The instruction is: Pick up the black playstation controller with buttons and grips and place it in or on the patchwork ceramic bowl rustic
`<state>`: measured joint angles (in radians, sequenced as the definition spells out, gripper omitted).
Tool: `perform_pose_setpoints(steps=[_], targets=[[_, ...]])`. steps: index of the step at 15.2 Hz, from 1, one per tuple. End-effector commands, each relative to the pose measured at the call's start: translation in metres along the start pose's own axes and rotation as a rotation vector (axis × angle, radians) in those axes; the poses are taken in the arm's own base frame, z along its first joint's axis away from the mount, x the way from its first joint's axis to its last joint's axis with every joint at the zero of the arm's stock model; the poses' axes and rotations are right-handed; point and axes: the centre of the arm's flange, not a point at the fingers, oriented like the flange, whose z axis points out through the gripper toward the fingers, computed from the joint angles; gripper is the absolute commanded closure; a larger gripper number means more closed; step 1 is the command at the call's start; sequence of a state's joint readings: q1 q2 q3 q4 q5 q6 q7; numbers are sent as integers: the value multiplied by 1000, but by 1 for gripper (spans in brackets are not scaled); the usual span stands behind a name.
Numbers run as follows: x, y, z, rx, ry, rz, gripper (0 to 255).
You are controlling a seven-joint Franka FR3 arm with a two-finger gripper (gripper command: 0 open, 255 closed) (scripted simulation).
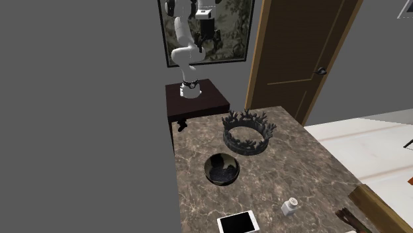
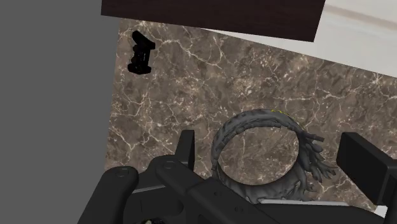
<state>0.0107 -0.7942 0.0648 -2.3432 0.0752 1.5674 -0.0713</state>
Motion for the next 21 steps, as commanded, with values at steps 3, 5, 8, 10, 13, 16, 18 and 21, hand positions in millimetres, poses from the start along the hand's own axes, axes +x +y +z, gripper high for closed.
perform_pose_setpoints(steps=[3, 5, 8, 10, 13, 16, 18, 21], targets=[[2, 11, 24, -1, -6, 3, 0], [3, 22, 48, -2, -12, 5, 0], [5, 38, 84, -4, -21, 9, 0], [5, 49, 108, -6, -27, 12, 0], [7, 65, 144, -7, -36, 16, 0], [7, 81, 180, -9, -45, 20, 0], [7, 92, 204, -10, -51, 23, 0], [7, 109, 240, -12, -60, 27, 0]])
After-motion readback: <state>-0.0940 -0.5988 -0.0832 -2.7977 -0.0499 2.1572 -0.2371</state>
